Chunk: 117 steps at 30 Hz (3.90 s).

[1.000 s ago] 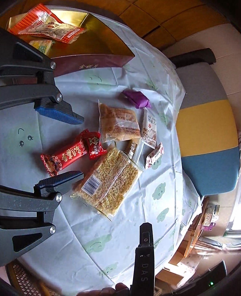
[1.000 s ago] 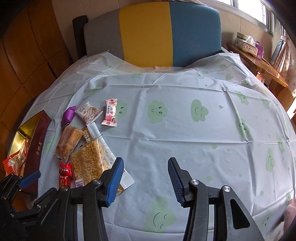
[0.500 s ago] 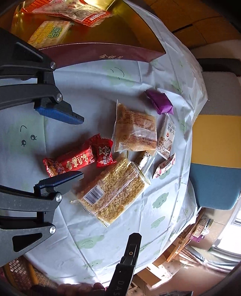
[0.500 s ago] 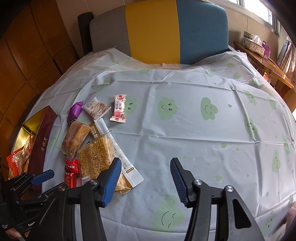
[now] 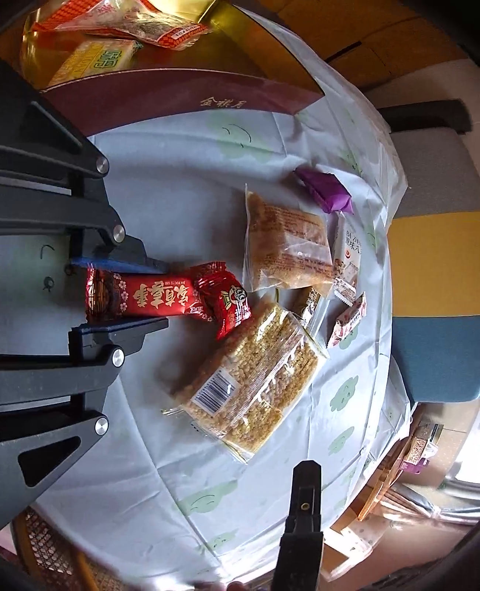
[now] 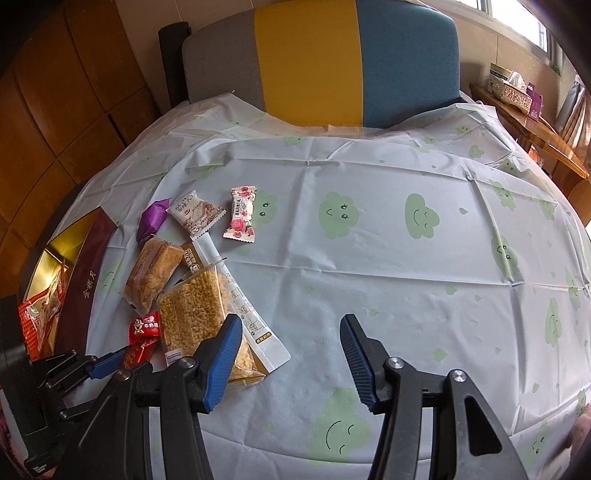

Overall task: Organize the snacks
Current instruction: 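Lift the red candy bar with the left tool while the right tool grasps the puffed-rice bar, then drop the candy bar into the tin with the left tool while the right tool carries the rice bar there, then release the puffed-rice bar inside the gold tin with the right tool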

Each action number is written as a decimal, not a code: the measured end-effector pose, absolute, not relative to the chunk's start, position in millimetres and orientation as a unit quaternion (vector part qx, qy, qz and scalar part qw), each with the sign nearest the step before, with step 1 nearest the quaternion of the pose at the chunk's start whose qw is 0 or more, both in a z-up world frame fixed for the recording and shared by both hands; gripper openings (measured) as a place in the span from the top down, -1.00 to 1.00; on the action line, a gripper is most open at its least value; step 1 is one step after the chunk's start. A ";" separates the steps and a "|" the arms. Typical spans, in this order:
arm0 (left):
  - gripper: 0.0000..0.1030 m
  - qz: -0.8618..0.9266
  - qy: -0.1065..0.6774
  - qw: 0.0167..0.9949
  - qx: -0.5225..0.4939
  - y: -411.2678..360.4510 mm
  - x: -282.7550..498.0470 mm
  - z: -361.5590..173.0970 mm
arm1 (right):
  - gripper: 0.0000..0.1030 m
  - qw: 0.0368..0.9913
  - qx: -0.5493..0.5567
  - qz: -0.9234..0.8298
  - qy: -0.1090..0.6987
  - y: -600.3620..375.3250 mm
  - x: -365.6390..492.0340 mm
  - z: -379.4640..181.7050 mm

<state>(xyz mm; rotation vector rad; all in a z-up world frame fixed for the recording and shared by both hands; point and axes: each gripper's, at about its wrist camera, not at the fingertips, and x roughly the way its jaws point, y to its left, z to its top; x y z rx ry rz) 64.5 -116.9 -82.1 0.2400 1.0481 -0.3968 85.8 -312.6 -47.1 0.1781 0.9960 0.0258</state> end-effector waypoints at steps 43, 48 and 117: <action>-0.04 -0.028 0.427 0.901 -0.064 66.6 159.8 -7.6 | -0.50 0.851 -0.089 0.079 0.512 -212.7 96.8 -105.7; -0.04 -0.017 0.433 0.900 -0.048 65.4 131.4 -15.0 | -0.49 0.851 -0.082 0.070 0.514 -212.7 95.2 -104.7; -0.05 0.217 0.371 0.900 -0.080 176.6 10.7 -6.6 | -0.50 0.897 -0.095 0.196 0.385 10.6 67.9 -5.2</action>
